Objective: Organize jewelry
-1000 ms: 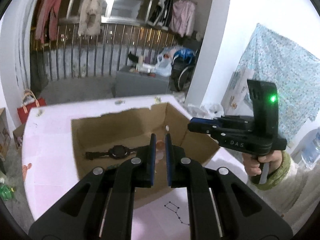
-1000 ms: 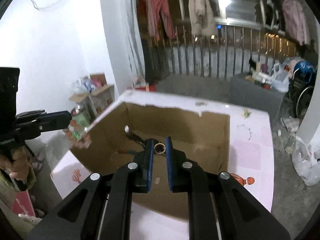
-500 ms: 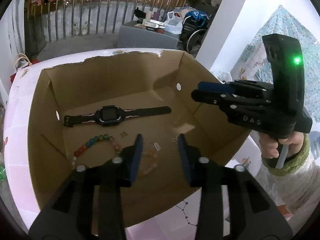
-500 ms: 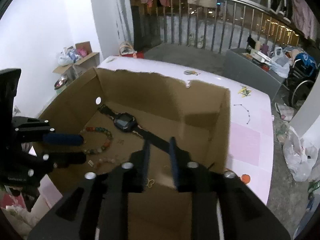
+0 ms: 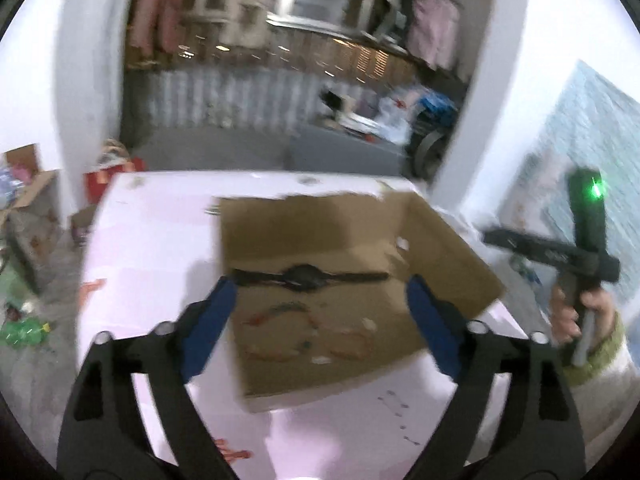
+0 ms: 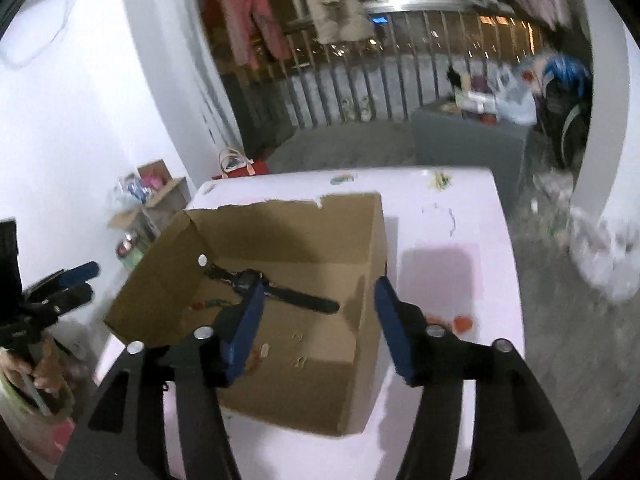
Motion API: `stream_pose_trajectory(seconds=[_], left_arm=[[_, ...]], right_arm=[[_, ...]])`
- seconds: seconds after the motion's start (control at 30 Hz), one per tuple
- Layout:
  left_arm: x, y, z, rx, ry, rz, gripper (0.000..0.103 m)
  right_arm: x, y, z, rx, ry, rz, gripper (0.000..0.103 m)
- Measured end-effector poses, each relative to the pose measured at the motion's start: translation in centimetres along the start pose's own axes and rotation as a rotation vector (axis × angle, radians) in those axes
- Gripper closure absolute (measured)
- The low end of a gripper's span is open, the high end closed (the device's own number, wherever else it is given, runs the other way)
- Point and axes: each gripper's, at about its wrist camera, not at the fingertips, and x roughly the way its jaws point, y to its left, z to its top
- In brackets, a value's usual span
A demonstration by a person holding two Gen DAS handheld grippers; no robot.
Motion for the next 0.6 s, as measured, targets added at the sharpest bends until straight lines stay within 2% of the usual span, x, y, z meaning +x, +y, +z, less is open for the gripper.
stream_pose_trajectory(seconds=[0.03,0.13,0.27,0.43,0.5,0.57,0.6], left_arm=[[0.0,1.0,-0.2,-0.026,0.010,0.036,0.016],[1.5,3.4,-1.3,-0.129,0.113,0.085,0.015],[4.2,5.6,-3.1,-0.244,0.209,0.074,0.015],[6.0,6.1,-4.1,-0.343,0.247,-0.013,0.016],[6.1,5.6,-4.1,-0.355,0.251,-0.048,0.016],[6.4,4.8,-4.0,-0.352,0.250,-0.083,0.015],[6.4,4.4,-4.1,-0.345,0.249,-0.067,0.015]], right_arm=[[0.3,-0.4,-0.4,0.026,0.020,-0.001,0.041],[1.6,-1.0,-1.6,0.085,0.092,-0.019,0.041],[3.3,-1.9,-2.8,0.164,0.170,0.003,0.041],[5.2,-2.3,-3.3,0.192,0.268,0.014,0.041],[5.5,-2.0,-3.4,0.182,0.290,0.033,0.041],[5.7,-1.3,-3.3,0.153,0.304,0.009,0.040],[5.7,-1.0,-3.3,0.148,0.309,-0.002,0.040]])
